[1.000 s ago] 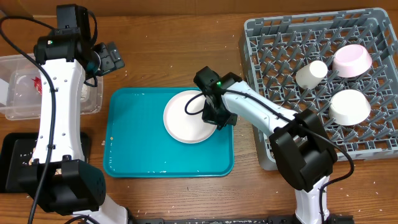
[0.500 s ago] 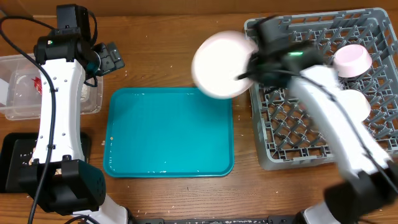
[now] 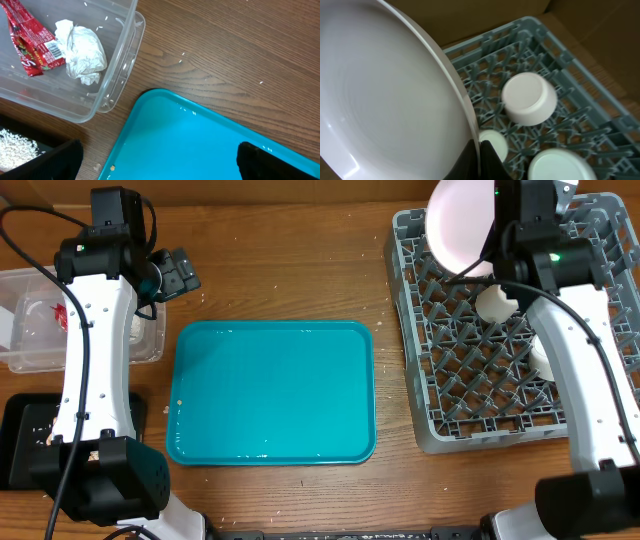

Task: Sort waste into correct bins and load items into the dishwasher
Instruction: 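Lift the pink plate with the right gripper and carry it right to the rack, then stand the pink plate upright in the rack's back-left slots and release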

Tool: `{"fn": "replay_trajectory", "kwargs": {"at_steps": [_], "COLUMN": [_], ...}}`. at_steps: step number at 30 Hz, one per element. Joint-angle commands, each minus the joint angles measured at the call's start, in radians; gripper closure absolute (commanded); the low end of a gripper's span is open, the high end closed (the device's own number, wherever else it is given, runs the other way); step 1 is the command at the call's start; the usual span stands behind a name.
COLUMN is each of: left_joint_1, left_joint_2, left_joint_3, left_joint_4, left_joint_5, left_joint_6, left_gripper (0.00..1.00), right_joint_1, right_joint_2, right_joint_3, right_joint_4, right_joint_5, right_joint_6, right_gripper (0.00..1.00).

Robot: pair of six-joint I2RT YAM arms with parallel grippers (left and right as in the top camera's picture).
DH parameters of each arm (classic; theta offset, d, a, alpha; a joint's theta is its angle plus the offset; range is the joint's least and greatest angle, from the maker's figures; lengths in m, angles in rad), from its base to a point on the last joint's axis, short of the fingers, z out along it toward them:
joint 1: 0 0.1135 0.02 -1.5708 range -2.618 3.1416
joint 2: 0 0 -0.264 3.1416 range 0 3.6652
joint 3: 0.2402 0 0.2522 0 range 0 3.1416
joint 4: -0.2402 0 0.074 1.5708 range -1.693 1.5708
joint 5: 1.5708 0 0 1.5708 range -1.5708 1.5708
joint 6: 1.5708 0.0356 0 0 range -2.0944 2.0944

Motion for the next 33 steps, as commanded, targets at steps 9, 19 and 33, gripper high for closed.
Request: {"fn": "replay_trajectory", "kwargs": {"at_steps": [9,19,33], "left_joint_1": [-0.006,-0.006,-0.006], "left_joint_2": [-0.005,-0.005,-0.005], "left_joint_3": [0.009,0.009,0.009], "left_joint_4": [0.0,0.0,0.0], "left_joint_5": [0.008,0.008,0.008], "left_joint_6": [0.019,0.019,0.019], "left_gripper": [0.0,0.0,0.0], "right_joint_1": [0.004,0.004,0.004], "right_joint_2": [0.171,0.184,0.184], "right_joint_3": [0.011,0.01,0.01], "right_joint_4": [0.051,0.054,-0.014], "right_joint_5": [0.198,0.216,0.135], "right_joint_6": [-0.115,-0.113,-0.057], "right_gripper": [0.96,0.96,0.96]}}
